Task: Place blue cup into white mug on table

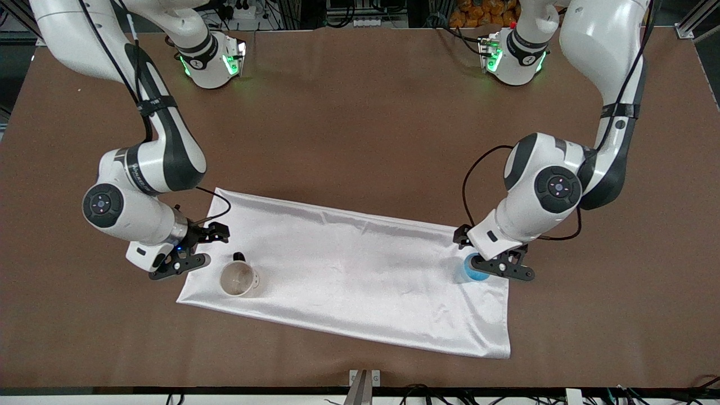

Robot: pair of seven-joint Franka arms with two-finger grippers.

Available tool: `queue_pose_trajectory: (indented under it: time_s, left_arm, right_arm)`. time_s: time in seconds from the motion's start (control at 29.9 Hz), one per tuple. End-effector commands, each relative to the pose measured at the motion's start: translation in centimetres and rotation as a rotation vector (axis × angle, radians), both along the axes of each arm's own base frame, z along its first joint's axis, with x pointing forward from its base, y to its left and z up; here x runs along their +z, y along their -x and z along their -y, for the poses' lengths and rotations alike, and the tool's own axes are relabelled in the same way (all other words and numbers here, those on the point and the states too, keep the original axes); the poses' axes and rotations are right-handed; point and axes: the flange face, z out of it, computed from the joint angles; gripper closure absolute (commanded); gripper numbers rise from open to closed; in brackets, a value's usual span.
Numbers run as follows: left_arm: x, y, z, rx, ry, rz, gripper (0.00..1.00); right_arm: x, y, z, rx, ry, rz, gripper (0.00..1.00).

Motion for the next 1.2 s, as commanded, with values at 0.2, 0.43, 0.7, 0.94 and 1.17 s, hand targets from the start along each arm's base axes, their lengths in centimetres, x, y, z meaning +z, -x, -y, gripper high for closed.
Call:
queue_pose_trajectory:
  time_s: [0.2, 0.43, 0.7, 0.94, 1.17]
  left_arm:
    - [-4.4, -0.8, 1.3, -0.036, -0.007, 0.037, 0.00]
    - [-6.6, -0.8, 1.9, -0.062, -0.023, 0.053, 0.00]
    - [-8.8, -0.2, 1.9, -0.094, -0.062, 0.047, 0.00]
    - [-10.9, 0.6, 1.7, -0.097, -0.054, 0.051, 0.00]
    - [-12.0, 1.0, 1.5, -0.085, -0.055, 0.040, 0.00]
  right_arm:
    - [-4.5, 0.1, -1.1, 0.003, -0.004, 0.054, 0.00]
    - [-7.0, 0.2, -1.1, -0.001, -0.010, 0.098, 0.00]
    - [-7.9, -0.2, -2.3, 0.009, -0.025, 0.151, 0.00]
    - [-9.2, -0.4, -2.9, 0.012, -0.033, 0.187, 0.06]
    - [-9.4, -0.4, -3.1, 0.019, -0.030, 0.186, 0.60]
